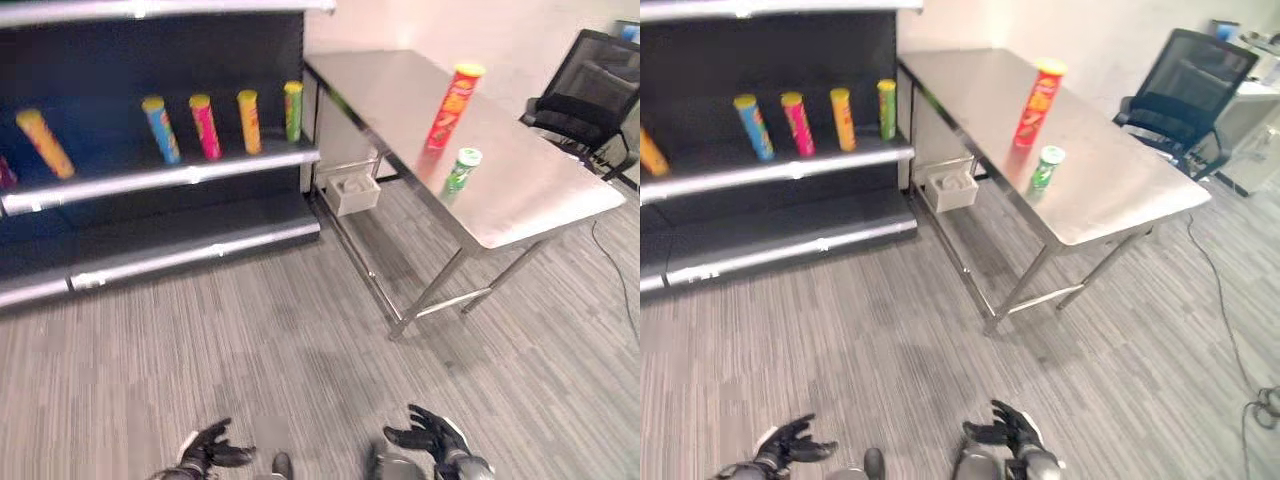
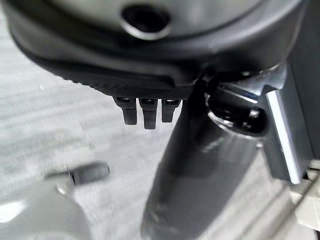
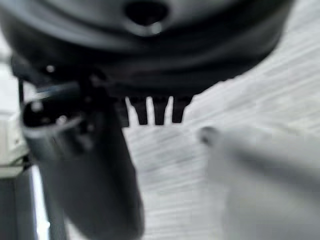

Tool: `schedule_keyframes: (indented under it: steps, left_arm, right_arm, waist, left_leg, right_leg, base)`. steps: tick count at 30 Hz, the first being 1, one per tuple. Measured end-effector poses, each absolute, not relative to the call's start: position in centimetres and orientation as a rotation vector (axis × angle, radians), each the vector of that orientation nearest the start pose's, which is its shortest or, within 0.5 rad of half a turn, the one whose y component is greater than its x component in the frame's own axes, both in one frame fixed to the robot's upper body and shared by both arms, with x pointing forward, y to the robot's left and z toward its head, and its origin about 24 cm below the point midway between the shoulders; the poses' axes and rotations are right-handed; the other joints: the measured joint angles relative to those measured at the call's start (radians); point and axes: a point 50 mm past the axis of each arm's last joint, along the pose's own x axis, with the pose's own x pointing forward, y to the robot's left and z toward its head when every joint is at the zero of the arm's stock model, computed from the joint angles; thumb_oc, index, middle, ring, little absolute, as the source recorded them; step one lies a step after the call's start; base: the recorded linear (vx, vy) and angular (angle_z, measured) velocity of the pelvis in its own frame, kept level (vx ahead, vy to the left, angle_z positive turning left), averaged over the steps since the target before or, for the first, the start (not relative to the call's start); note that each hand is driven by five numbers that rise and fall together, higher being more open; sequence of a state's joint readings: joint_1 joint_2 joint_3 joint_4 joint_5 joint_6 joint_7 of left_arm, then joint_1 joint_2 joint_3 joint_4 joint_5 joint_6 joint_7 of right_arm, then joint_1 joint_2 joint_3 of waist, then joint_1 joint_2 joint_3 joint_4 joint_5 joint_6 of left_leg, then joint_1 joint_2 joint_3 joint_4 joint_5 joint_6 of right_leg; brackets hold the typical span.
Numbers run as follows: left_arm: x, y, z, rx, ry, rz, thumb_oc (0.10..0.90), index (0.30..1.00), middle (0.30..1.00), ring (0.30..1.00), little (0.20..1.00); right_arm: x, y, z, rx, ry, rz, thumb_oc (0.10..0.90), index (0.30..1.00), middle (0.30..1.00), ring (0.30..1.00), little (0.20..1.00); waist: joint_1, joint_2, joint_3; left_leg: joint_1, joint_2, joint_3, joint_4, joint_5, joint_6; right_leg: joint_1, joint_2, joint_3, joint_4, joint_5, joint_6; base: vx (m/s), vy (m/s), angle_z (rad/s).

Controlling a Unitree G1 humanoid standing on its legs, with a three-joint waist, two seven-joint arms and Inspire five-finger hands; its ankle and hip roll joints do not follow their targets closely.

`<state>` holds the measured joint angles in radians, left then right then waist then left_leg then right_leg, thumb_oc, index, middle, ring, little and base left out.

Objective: Put the goods on the table back onto the shelves and tidy them up.

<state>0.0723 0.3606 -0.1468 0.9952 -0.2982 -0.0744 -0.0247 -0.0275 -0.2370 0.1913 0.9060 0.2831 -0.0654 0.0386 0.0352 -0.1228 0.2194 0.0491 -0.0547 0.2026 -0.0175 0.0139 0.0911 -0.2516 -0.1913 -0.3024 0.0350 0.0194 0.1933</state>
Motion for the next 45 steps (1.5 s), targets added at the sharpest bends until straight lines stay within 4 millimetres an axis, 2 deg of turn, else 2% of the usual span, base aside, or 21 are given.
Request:
schedule_keyframes:
  steps: [3,9,10,14,15,18,22,24,25,26,27,28,30,32,33,35,36,37,39,41,45]
  left_arm:
    - [9.4,25.1,-14.5,0.076,1.035,0.168,0.8,0.9,0.9,0.9,0.9]
    - [9.9,24.2,-14.4,0.068,1.016,0.127,0.8,0.9,0.9,0.9,0.9]
    - [9.8,24.0,-14.5,0.072,1.021,0.122,0.8,0.9,0.9,0.9,0.9]
    - [10.7,22.0,-14.7,0.05,1.006,0.05,0.8,0.9,0.9,0.9,0.9]
    - [11.0,21.9,-14.6,0.047,0.997,0.045,0.8,0.9,0.9,0.9,0.9]
    - [12.3,21.7,-14.2,0.046,0.954,0.032,0.8,0.9,0.9,0.9,0.9]
    - [13.2,21.9,-13.9,0.055,0.934,0.033,0.8,0.9,0.9,0.9,0.9]
    - [13.3,22.3,-13.8,0.067,0.932,0.038,0.8,0.9,0.9,0.9,0.9]
    - [13.4,22.1,-13.8,0.062,0.934,0.036,0.8,0.9,0.9,0.9,0.9]
    - [14.4,23.1,-13.0,0.095,0.881,0.038,0.8,0.9,0.9,0.9,0.9]
    - [14.1,24.1,-12.7,0.125,0.882,0.043,0.8,0.9,0.9,0.9,0.9]
    - [13.0,25.0,-12.9,0.112,0.911,0.062,0.8,0.9,0.9,0.9,0.9]
    - [13.3,24.9,-12.8,0.068,0.895,0.114,0.8,0.9,0.9,0.9,0.9]
    - [14.0,23.3,-13.2,0.06,0.908,0.082,0.8,0.9,0.9,0.9,0.9]
    - [14.1,22.8,-13.3,0.052,0.905,0.076,0.8,0.9,0.9,0.9,0.9]
    - [14.0,22.8,-13.4,0.054,0.912,0.077,0.8,0.9,0.9,0.9,0.9]
    - [14.1,22.9,-13.3,0.055,0.907,0.08,0.8,0.9,0.9,0.9,0.9]
    - [14.2,23.5,-13.3,0.069,0.913,0.088,0.8,0.9,0.9,0.9,0.9]
    - [14.2,23.7,-13.3,0.068,0.925,0.098,0.8,0.9,0.9,0.9,0.9]
    - [14.1,23.7,-13.4,0.069,0.927,0.097,0.8,0.9,0.9,0.9,0.9]
    - [16.0,24.7,-12.4,0.106,0.876,0.107,0.8,0.9,0.9,0.9,0.9]
  right_arm:
    - [16.7,-20.3,-12.9,-0.053,0.862,0.002,0.8,0.9,0.9,0.9,0.9]
    - [13.2,-21.0,-14.6,-0.075,0.999,-0.015,0.8,0.9,0.9,0.9,0.9]
    - [12.8,-21.0,-14.7,-0.073,1.013,-0.021,0.8,0.9,0.9,0.9,0.9]
    - [11.1,-22.5,-15.1,-0.087,1.062,-0.062,0.8,0.9,0.9,0.9,0.9]
    - [10.9,-22.7,-15.1,-0.09,1.068,-0.066,0.8,0.9,0.9,0.9,0.9]
    - [12.9,-23.8,-14.2,-0.126,1.008,-0.071,0.8,0.9,0.9,0.9,0.9]
    - [14.0,-24.7,-13.4,-0.155,0.968,-0.078,0.8,0.9,0.9,0.9,0.9]
    - [13.8,-24.3,-13.6,-0.142,0.974,-0.072,0.8,0.9,0.9,0.9,0.9]
    - [13.5,-23.7,-13.9,-0.124,0.987,-0.071,0.8,0.9,0.9,0.9,0.9]
    - [12.1,-21.7,-14.8,-0.061,1.025,-0.052,0.8,0.9,0.9,0.9,0.9]
    - [11.5,-20.7,-15.3,-0.04,1.049,-0.034,0.8,0.9,0.9,0.9,0.9]
    - [10.7,-20.0,-15.7,-0.04,1.08,-0.01,0.8,0.9,0.9,0.9,0.9]
    - [12.2,-20.7,-15.1,-0.063,1.042,-0.021,0.8,0.9,0.9,0.9,0.9]
    - [14.1,-22.3,-14.2,-0.108,0.989,-0.036,0.8,0.9,0.9,0.9,0.9]
    - [14.3,-22.5,-14.0,-0.118,0.984,-0.035,0.8,0.9,0.9,0.9,0.9]
    - [14.1,-22.2,-14.2,-0.129,0.992,-0.013,0.8,0.9,0.9,0.9,0.9]
    - [13.9,-22.1,-14.3,-0.129,0.999,-0.005,0.8,0.9,0.9,0.9,0.9]
    - [14.1,-21.3,-14.4,-0.117,0.999,0.001,0.8,0.9,0.9,0.9,0.9]
    - [13.8,-21.0,-14.6,-0.1,1.005,-0.002,0.8,0.9,0.9,0.9,0.9]
    - [14.3,-20.9,-14.4,-0.079,0.985,-0.018,0.8,0.9,0.9,0.9,0.9]
    - [15.0,-20.3,-14.2,-0.067,0.969,-0.001,0.8,0.9,0.9,0.9,0.9]
  waist:
    - [0.005,0.012,0.005]
    - [-0.011,0.02,-0.015]
    - [-0.02,0.025,-0.025]
    - [-0.059,0.144,-0.079]
    - [-0.058,0.149,-0.087]
    - [-0.05,0.146,-0.088]
    - [-0.057,0.137,-0.078]
    - [-0.057,0.124,-0.072]
    - [-0.05,0.115,-0.06]
    - [-0.003,0.049,-0.004]
    - [0.013,0.003,-0.015]
    - [0.032,-0.037,-0.044]
    - [0.028,0.032,-0.029]
    - [-0.022,0.122,-0.003]
    - [-0.026,0.129,-0.002]
    - [-0.013,0.118,0.004]
    - [-0.008,0.107,0.013]
    - [-0.001,0.061,0.026]
    - [-0.003,0.022,0.032]
    - [0.003,0.026,0.033]
    - [0.006,0.05,0.039]
  left_leg:
    - [0.058,0.006,0.012,-0.045,-0.007,0.017]
    - [0.135,0.022,-0.031,-0.075,-0.069,-0.036]
    - [0.16,0.036,-0.04,-0.073,-0.086,-0.055]
    - [0.225,0.154,-0.117,-0.072,-0.135,-0.13]
    - [0.229,0.162,-0.132,-0.061,-0.138,-0.142]
    - [0.207,0.142,-0.161,-0.026,-0.146,-0.157]
    - [0.191,0.127,-0.159,-0.058,-0.135,-0.153]
    - [0.196,0.124,-0.165,-0.053,-0.142,-0.15]
    - [0.151,0.132,-0.177,0.049,-0.192,-0.198]
    - [-0.154,0.173,-0.04,0.683,-0.205,-0.345]
    - [-0.238,0.195,0.01,0.806,-0.24,-0.295]
    - [-0.298,0.214,0.084,0.763,-0.283,-0.21]
    - [-0.361,0.286,0.027,0.488,-0.255,-0.19]
    - [-0.311,0.262,-0.079,0.048,-0.058,-0.229]
    - [-0.299,0.247,-0.112,0.007,-0.038,-0.219]
    - [-0.219,0.187,-0.25,-0.075,0.072,-0.204]
    - [-0.214,0.182,-0.232,-0.072,0.118,-0.183]
    - [-0.178,0.15,-0.222,-0.074,0.203,-0.171]
    - [-0.129,0.118,-0.205,-0.074,0.177,-0.138]
    - [-0.092,0.104,-0.15,-0.074,0.147,-0.097]
    - [-0.048,0.063,-0.082,-0.073,0.099,-0.023]
  right_leg:
    - [-0.026,0.06,-0.103,-0.061,0.017,-0.018]
    - [0.026,0.048,-0.069,-0.037,0.035,-0.042]
    - [0.053,0.059,-0.077,-0.043,0.093,-0.074]
    - [0.175,0.185,-0.085,-0.102,0.119,-0.114]
    - [0.194,0.195,-0.093,-0.114,0.131,-0.142]
    - [0.204,0.189,-0.076,-0.118,0.145,-0.242]
    - [0.223,0.184,-0.079,-0.116,0.141,-0.241]
    - [0.228,0.178,-0.092,-0.106,0.111,-0.198]
    - [0.234,0.178,-0.141,-0.037,0.036,-0.188]
    - [0.242,0.168,-0.199,0.283,-0.182,-0.295]
    - [0.281,0.153,-0.181,0.236,-0.206,-0.297]
    - [0.315,0.147,-0.122,0.128,-0.246,-0.253]
    - [0.326,0.188,-0.103,0.096,-0.205,-0.235]
    - [0.375,0.181,-0.062,-0.007,-0.135,-0.184]
    - [0.387,0.176,-0.032,-0.025,-0.129,-0.174]
    - [0.415,0.154,0.004,-0.066,-0.114,-0.14]
    - [0.417,0.151,0.009,-0.074,-0.103,-0.122]
    - [0.445,0.11,0.021,-0.094,-0.096,-0.106]
    - [0.461,0.069,0.037,-0.097,-0.042,-0.1]
    - [0.442,0.041,0.058,-0.05,0.007,-0.119]
    - [0.313,-0.035,0.099,0.205,0.045,-0.029]
  base:
    - [0.32,0.065,-0.06]
    - [0.34,0.057,0.1]
    - [0.39,0.022,0.23]
    - [0.37,0.005,0.44]
    - [0.12,-0.003,0.34]
    - [0.0,0.0,-0.11]
    - [0.11,-0.009,-0.03]
    - [0.57,-0.17,0.21]
    - [0.46,-0.077,0.49]
    - [0.26,0.12,0.55]
    - [0.22,0.208,0.32]
    - [0.11,0.214,-0.08]
    - [0.12,0.202,-0.43]
    - [0.18,0.196,-0.64]
    - [0.14,0.149,-0.76]
    - [0.24,0.238,-0.65]
    - [0.39,0.43,-0.69]
    - [0.32,0.442,-0.64]
    - [0.22,0.372,-0.63]
    - [0.13,0.28,-0.73]
    - [0.12,0.354,-0.47]
